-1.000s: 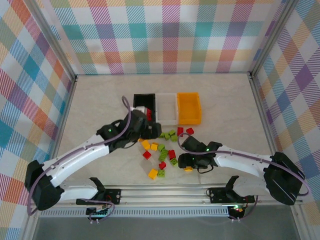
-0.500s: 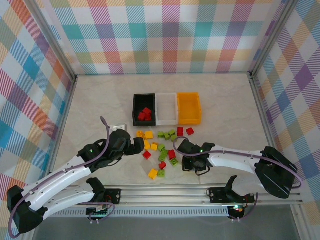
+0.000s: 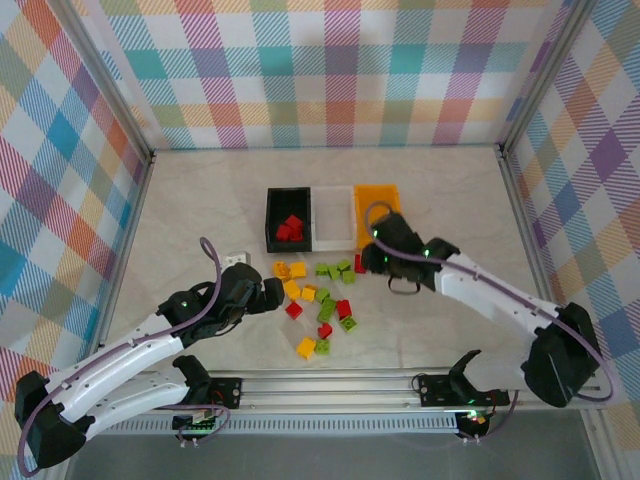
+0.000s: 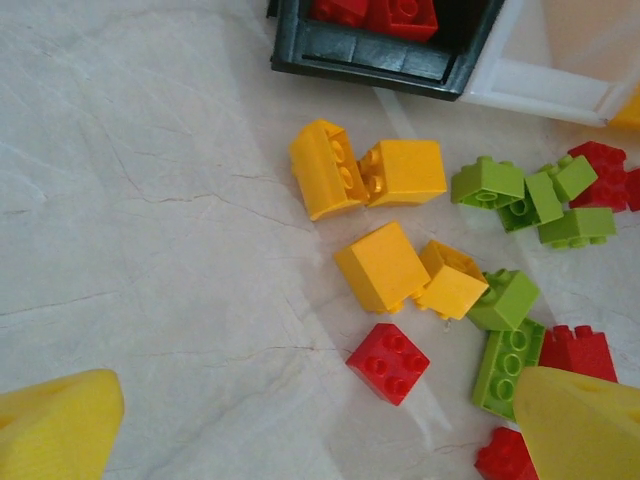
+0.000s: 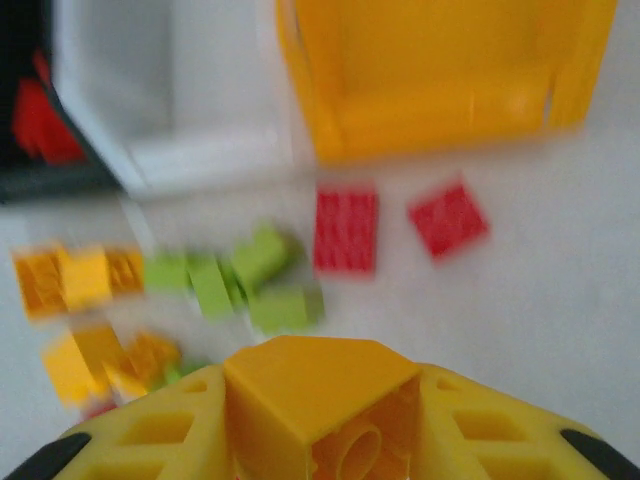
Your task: Sort the legos into containers by color
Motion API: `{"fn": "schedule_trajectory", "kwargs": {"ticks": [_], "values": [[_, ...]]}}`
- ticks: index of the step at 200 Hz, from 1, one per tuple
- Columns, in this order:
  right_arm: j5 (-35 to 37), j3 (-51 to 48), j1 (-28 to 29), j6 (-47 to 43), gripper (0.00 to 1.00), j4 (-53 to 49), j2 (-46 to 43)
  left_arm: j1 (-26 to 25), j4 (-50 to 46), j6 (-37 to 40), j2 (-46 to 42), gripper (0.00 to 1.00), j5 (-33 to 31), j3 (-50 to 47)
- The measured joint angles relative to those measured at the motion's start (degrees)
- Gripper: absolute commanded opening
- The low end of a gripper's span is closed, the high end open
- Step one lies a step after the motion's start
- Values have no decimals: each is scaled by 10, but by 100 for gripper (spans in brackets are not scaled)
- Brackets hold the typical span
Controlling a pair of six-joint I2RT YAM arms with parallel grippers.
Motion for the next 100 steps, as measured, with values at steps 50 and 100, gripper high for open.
{"fn": "schedule_trajectory", "kwargs": {"ticks": [50,100], "values": [[11,129,-74,-40,36,46,198,0,-12,-9,-8,100,-11,-6],[14,191,-96,-56,35,46,294,0,-17,-10,-12,100,-15,-7]]}}
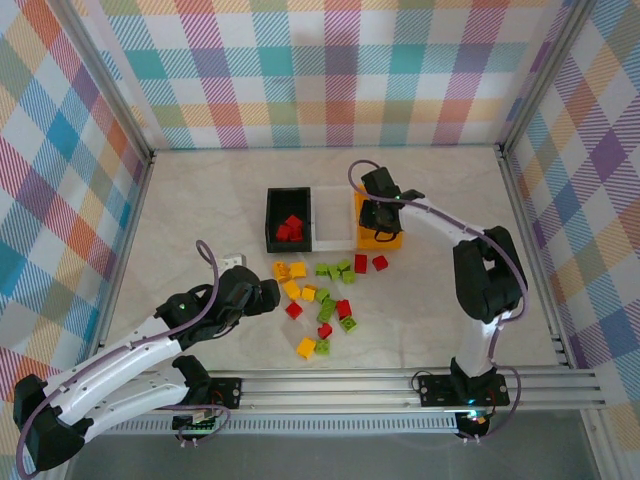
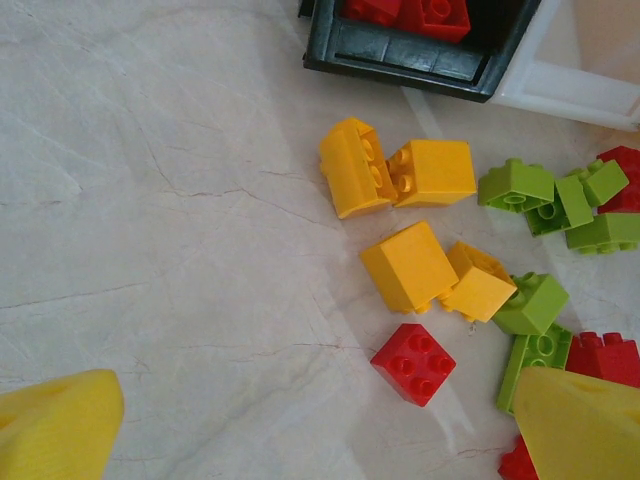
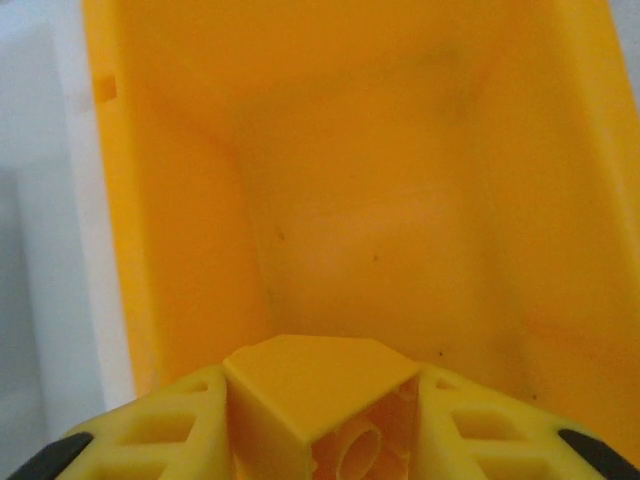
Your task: Sort the legos into containers by color
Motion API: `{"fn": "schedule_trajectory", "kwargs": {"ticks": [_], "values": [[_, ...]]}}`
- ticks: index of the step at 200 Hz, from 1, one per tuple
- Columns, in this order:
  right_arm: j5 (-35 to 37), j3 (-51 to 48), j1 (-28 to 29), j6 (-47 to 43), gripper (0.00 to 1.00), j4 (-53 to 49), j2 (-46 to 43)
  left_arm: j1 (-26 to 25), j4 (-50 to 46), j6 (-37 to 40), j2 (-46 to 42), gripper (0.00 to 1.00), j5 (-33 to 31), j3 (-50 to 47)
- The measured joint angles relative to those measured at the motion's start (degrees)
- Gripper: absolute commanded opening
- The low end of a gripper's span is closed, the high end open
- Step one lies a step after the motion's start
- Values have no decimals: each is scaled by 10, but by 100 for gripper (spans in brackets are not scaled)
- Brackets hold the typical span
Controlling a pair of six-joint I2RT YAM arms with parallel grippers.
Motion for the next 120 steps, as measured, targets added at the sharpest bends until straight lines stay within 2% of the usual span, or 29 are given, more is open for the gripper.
{"fn": "schedule_trajectory", "kwargs": {"ticks": [47,68,120], "values": [[-3,-8,6,-19,36,13,-17,0,0,0,0,100,-6,0],[-11,-10,26,-37,37,21,-45,0,2,0,2,100,-8,0],[-35,58,71,-59,41,29,-18,0,2,0,24,100,-9,0]]}}
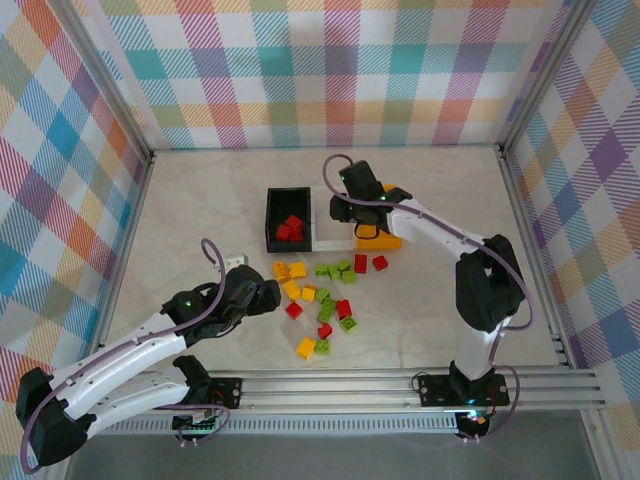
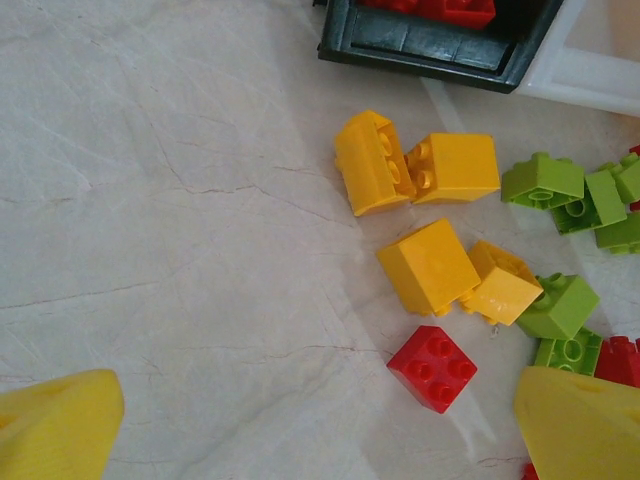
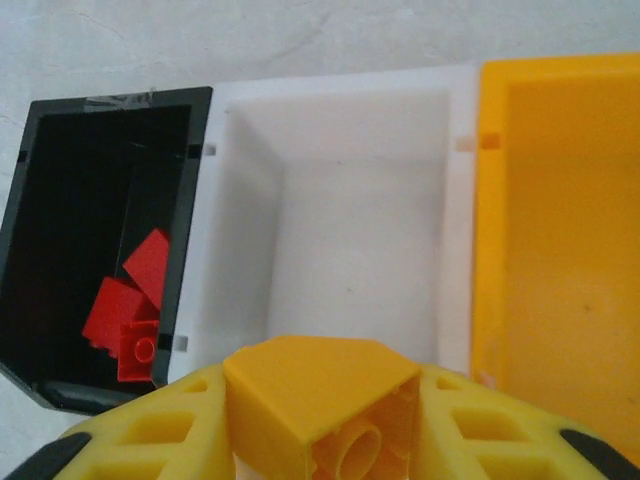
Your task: Sort the legos into containers by color
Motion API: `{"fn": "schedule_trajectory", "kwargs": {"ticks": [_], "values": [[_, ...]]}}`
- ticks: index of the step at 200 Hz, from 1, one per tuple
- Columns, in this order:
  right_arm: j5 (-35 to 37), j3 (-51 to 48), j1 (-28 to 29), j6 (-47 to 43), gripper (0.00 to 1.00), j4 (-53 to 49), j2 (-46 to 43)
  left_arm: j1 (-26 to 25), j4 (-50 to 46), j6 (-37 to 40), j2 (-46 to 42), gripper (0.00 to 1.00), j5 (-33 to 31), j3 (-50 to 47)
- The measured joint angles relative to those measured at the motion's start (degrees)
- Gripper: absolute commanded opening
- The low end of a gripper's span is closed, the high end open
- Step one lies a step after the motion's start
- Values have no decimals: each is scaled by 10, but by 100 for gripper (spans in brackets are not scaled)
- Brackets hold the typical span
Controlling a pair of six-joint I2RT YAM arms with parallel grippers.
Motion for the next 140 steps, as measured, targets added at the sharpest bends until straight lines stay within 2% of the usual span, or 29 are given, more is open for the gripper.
{"fn": "schedule_trajectory", "kwargs": {"ticks": [16,30,39,76,103,140], "values": [[-2,21,-3,0,46,1,31,0,0,0,-1,100,0,0],[-5,38,-4,1,63,0,59,0,0,0,-1,100,0,0],[-8,48,-4,-2,69,-2,77,0,-1,0,-2,100,0,0],[-16,52,-3,-7,76,-7,80,0,-3,0,-11,100,0,0],[-17,10,9,-6,79,1,14,0,-4,1,-17,100,0,0],[-14,-149,58,16,81,19,-158,0,-3,12,-6,100,11,0]]}}
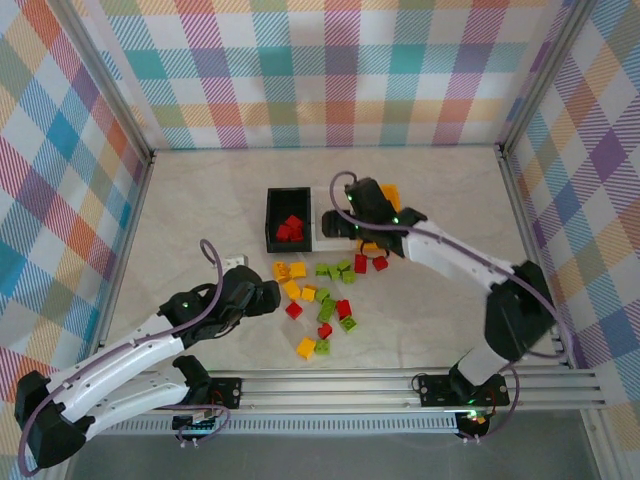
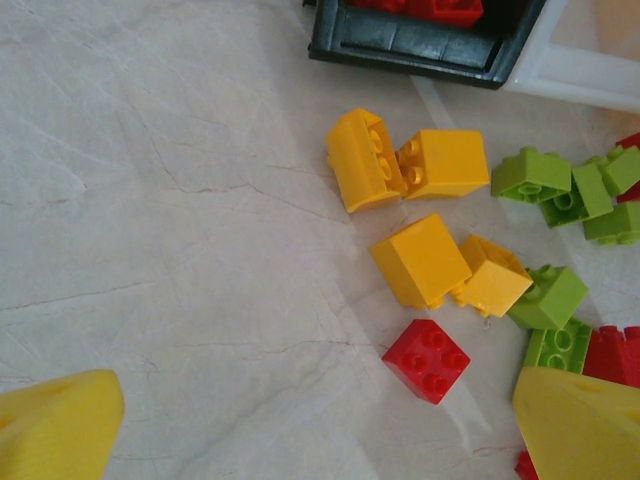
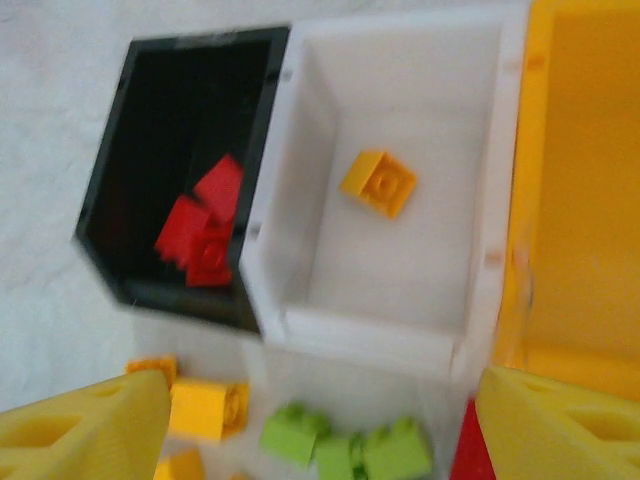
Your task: Sort the legos into containers by color
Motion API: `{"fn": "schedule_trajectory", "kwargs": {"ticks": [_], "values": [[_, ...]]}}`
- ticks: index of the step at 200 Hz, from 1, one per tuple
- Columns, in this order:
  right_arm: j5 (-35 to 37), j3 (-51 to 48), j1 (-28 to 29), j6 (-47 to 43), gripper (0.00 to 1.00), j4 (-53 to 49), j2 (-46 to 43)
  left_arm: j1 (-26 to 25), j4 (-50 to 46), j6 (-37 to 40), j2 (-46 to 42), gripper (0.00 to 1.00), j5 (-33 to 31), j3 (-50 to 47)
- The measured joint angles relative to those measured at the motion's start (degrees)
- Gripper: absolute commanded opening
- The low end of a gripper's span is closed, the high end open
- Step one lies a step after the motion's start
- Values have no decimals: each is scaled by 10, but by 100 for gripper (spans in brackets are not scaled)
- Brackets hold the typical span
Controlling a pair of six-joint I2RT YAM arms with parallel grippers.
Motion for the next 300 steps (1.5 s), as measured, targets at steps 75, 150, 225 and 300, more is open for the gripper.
{"fn": "schedule_trajectory", "kwargs": {"ticks": [75,150,225,300], "values": [[-14,-283,143,57,80,3,-118,0,9,2,34,100,19,0],[12,-256,156,61,70,55,-43,0,19,1,34,100,26,-10],[24,-239,156,73,38,64,5,0,14,1,21,100,24,-12],[29,-187,151,46,27,40,-60,0,-3,2,-3,100,12,-11]]}}
